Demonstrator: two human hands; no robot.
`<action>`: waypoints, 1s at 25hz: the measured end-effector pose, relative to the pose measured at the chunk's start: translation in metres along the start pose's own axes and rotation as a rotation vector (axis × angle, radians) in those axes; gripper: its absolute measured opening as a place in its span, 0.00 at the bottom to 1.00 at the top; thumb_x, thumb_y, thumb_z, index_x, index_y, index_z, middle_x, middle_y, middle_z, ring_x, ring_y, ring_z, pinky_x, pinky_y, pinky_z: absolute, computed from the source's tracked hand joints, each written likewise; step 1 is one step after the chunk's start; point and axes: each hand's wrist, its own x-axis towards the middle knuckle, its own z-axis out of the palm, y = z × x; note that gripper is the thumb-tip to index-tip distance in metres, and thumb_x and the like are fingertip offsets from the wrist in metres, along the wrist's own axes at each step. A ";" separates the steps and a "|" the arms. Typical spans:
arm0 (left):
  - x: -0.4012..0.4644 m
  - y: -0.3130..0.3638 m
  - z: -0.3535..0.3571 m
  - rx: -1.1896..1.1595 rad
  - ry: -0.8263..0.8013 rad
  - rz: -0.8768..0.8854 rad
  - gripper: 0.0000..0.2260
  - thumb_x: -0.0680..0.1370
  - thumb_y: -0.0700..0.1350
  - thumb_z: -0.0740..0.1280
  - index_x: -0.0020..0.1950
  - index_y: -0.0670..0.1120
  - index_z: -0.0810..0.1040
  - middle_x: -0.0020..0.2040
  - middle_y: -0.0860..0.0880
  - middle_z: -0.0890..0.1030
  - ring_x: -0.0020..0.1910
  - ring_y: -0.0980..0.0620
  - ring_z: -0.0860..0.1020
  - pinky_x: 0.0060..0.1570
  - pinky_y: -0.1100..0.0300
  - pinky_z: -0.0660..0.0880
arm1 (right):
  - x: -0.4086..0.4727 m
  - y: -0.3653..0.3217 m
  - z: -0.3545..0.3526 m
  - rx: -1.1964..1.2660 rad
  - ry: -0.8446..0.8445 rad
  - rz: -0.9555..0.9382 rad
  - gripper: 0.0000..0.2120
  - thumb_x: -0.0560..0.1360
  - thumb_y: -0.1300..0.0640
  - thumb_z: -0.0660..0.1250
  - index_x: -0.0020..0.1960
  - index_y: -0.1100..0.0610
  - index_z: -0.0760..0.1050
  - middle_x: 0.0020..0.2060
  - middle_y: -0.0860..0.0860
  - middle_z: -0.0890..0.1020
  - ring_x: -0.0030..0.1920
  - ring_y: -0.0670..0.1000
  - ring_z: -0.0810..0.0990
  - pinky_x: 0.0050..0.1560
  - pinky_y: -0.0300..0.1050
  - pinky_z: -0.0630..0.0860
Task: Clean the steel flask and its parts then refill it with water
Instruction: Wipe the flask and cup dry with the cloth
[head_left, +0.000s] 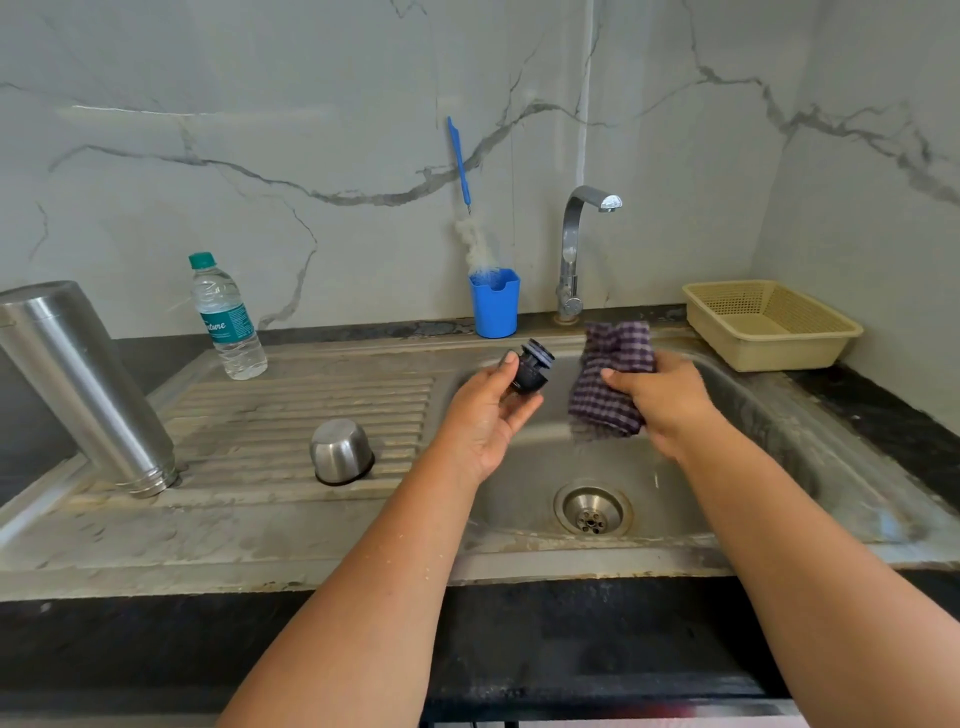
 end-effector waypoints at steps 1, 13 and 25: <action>0.001 -0.003 0.001 0.014 0.013 -0.021 0.08 0.80 0.42 0.67 0.56 0.40 0.76 0.57 0.39 0.81 0.60 0.44 0.79 0.53 0.54 0.81 | -0.005 0.000 0.003 -0.205 0.076 -0.183 0.19 0.76 0.63 0.67 0.67 0.57 0.72 0.54 0.53 0.81 0.50 0.51 0.80 0.52 0.45 0.78; 0.001 0.004 -0.008 0.095 -0.084 0.049 0.08 0.81 0.42 0.64 0.54 0.39 0.80 0.48 0.43 0.84 0.50 0.50 0.83 0.47 0.58 0.82 | -0.011 0.012 0.029 -0.495 -0.212 -0.859 0.30 0.73 0.72 0.66 0.72 0.56 0.67 0.66 0.55 0.76 0.63 0.44 0.73 0.64 0.29 0.66; 0.007 0.005 -0.013 -0.019 -0.070 0.087 0.13 0.81 0.41 0.65 0.61 0.36 0.76 0.52 0.41 0.83 0.52 0.49 0.82 0.47 0.58 0.82 | -0.019 0.001 0.025 -0.351 -0.210 -0.809 0.25 0.71 0.74 0.62 0.65 0.57 0.76 0.59 0.48 0.79 0.58 0.42 0.78 0.59 0.27 0.71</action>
